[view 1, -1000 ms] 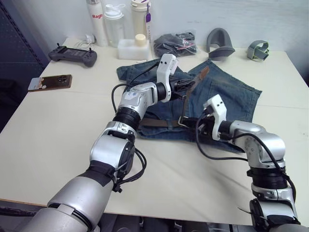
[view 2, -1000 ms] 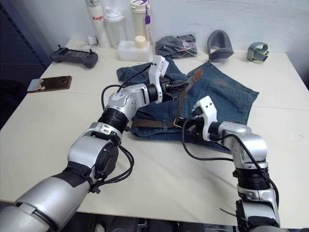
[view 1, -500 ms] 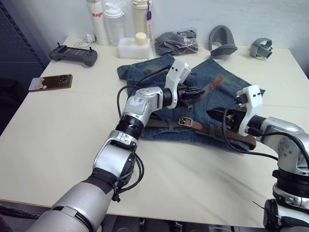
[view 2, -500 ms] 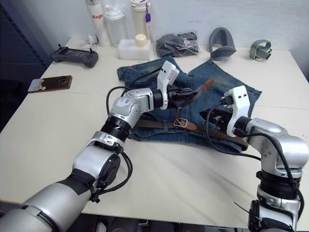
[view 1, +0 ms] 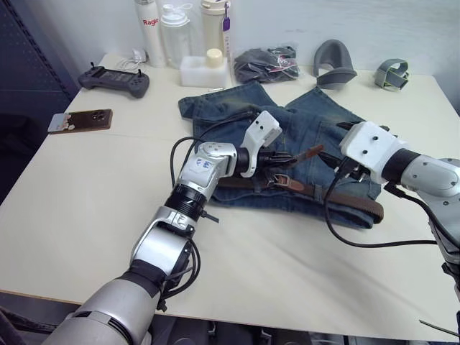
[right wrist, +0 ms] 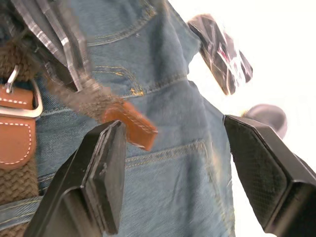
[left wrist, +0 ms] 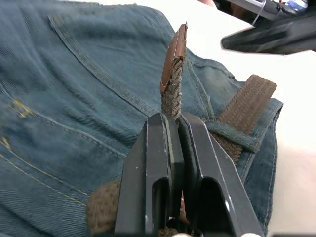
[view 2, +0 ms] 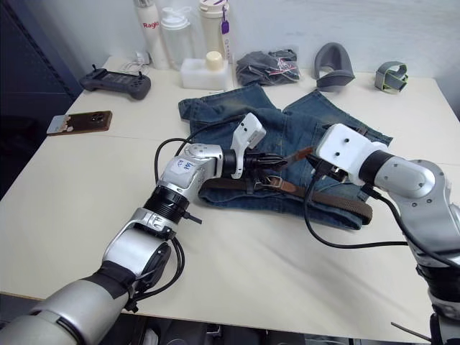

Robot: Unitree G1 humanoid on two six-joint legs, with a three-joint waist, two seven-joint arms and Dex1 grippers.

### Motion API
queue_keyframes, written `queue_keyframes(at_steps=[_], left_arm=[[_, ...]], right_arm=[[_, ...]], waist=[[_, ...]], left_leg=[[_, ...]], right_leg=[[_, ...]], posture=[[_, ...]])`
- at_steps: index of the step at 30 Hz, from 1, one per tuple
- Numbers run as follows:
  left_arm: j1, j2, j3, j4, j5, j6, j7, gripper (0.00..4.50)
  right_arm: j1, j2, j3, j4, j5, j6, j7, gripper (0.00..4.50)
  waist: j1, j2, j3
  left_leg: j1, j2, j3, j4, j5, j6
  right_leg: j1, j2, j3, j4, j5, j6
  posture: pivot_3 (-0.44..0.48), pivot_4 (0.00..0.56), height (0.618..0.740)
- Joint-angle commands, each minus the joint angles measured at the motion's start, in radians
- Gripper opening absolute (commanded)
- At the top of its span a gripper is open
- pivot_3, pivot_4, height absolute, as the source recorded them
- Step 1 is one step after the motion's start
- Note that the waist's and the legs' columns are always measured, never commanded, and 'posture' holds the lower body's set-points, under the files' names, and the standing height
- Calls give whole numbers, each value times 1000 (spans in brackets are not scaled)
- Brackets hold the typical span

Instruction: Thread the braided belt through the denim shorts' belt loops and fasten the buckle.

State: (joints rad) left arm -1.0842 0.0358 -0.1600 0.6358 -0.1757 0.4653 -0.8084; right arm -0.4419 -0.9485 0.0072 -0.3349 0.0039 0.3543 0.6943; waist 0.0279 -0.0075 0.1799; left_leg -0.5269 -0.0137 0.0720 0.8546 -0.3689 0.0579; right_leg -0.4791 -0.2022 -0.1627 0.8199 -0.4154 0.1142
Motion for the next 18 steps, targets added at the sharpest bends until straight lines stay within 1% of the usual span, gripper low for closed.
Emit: queue_keyframes(at_steps=[1, 8, 10, 11, 12, 14, 16, 17, 18], left_arm=[[-6, -12, -15, -45, 16, -35, 5, 0], [2, 16, -83, -72, 98, -189, -10, 0], [-3, 15, -80, -74, 100, -205, -8, 0], [-6, 14, -78, -72, 100, -208, -7, 0], [-8, 14, -76, -69, 103, -215, -4, 0], [-10, 15, -76, -63, 111, -231, -5, 0], [-12, 19, -81, -55, 124, -251, 0, 0], [-14, 19, -79, -49, 129, -257, 7, 0], [-18, 16, -69, -39, 119, -250, 2, 0]], right_arm=[[-8, -17, 21, 25, -47, -81, 26, 3346], [-37, -16, 62, 107, -109, -162, 65, 3346], [-39, -15, 66, 118, -118, -169, 79, 2844], [-39, -14, 66, 121, -123, -172, 82, 2662], [-39, -11, 62, 122, -125, -172, 84, 2070], [-40, -7, 54, 119, -129, -170, 88, 1285], [-41, -5, 47, 109, -126, -161, 93, 290], [-40, -6, 44, 104, -126, -157, 95, 82], [-38, -7, 42, 98, -126, -154, 97, 82]], waist=[[-1, 0, 0], [-2, 0, 0], [-1, 0, 0], [-2, 0, 0], [-1, 0, 0], [-2, 0, 0], [-2, 0, 0], [-1, 0, 0], [-1, 0, 0]], left_leg=[[0, 0, 0, 0, 0, 0], [-1, -1, -1, 0, 0, 0], [-1, -1, -1, 0, 1, 0], [-1, -1, -1, 0, 1, 0], [-1, -1, -1, 0, 1, 0], [-1, -1, -1, 0, 1, 1], [-1, -1, -1, 0, 1, 0], [-1, -1, -1, 0, 1, 0], [-1, -1, -1, 0, 1, 1]], right_leg=[[0, 0, 0, 0, 0, 0], [0, -1, 0, 0, 0, 1], [0, -1, 0, 0, 1, 1], [0, -1, 0, 0, 1, 1], [0, -1, 0, 0, 1, 1], [0, -1, 0, 0, 1, 1], [0, -1, 0, 0, 1, 1], [0, -1, 0, 0, 1, 1], [0, -1, 0, 0, 1, 1]], posture=[[0, 150, 648], [0, 150, 648], [0, 150, 648], [0, 150, 648], [0, 150, 648], [0, 150, 648], [0, 150, 648], [0, 150, 648], [0, 150, 648]])
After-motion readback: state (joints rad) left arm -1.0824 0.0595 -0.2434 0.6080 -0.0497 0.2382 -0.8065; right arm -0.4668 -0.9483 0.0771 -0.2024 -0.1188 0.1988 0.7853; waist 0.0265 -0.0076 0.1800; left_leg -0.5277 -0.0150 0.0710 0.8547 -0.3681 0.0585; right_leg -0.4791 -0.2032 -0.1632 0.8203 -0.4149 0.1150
